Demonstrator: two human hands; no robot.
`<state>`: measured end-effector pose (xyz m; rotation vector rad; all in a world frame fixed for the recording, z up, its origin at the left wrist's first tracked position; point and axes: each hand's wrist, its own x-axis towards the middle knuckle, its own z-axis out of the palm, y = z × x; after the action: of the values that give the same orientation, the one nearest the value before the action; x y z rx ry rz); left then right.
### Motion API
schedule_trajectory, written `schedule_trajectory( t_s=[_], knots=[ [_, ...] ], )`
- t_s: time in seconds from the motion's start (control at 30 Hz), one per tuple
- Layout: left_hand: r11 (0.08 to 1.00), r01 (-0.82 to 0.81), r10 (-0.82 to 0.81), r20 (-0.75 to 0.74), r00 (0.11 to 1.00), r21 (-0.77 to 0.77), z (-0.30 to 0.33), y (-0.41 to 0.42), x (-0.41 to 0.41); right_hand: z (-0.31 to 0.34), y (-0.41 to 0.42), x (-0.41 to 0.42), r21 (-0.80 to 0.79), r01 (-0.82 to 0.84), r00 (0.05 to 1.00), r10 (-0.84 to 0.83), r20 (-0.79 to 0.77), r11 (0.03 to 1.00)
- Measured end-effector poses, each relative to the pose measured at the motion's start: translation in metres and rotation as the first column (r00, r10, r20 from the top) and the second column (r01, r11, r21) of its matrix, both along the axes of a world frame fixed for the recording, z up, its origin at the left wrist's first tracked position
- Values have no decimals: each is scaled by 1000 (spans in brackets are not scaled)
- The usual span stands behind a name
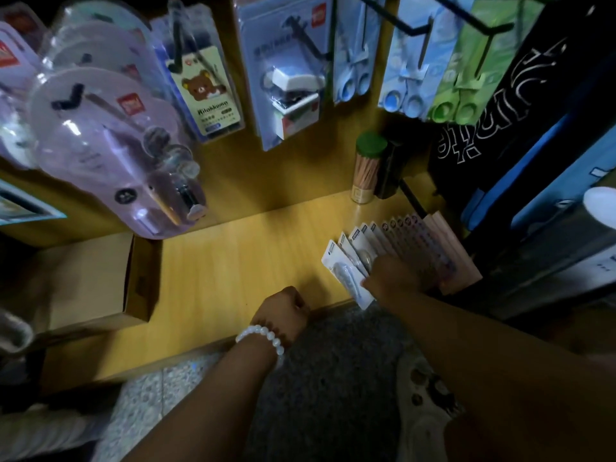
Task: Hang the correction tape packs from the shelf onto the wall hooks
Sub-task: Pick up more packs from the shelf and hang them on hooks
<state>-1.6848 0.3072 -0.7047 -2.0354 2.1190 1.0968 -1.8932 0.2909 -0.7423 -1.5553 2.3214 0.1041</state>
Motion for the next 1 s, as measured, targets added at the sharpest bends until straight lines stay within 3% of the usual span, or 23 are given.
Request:
schedule_trajectory(
  t_s=[0.2,0.33,0.4,0.5,0.57,0.63,0.7,0.8,0.83,0.9,1.0],
  knots=[
    [999,-24,25,-13,1000,36,-8,-2,3,-13,-5,-5,54,-27,998,24,58,998],
    [985,-129,140,-93,986,112,-15,-4,7,-2,-12,-6,135,2,935,-50,351,991],
    [947,-254,294,-207,933,198,-19,-5,10,12,-8,-4,153,16,810,-103,577,988],
    [802,-334,560,-429,709,495,-18,-3,12,31,1,0,192,-47,571,-132,810,980],
    [720,-260,680,-578,451,644,-15,2,9,36,5,2,199,-174,487,-91,869,964],
    [654,-229,757,-615,222,721,-10,4,4,36,9,3,196,-233,457,-70,886,953],
    [618,-243,784,-610,119,747,-6,4,1,32,10,3,168,-183,471,-63,880,969],
    [605,-262,793,-600,109,752,-7,4,2,29,7,-4,-4,271,510,-140,848,963],
    [602,-266,795,-598,106,753,-10,4,2,27,6,-11,-88,374,595,-166,787,923],
    [593,-267,802,-588,109,760,-14,6,3,23,9,-24,-182,399,817,-258,515,899],
    [585,-274,809,-574,127,763,-21,6,5,16,13,-31,-143,321,935,-289,204,936]
  ],
)
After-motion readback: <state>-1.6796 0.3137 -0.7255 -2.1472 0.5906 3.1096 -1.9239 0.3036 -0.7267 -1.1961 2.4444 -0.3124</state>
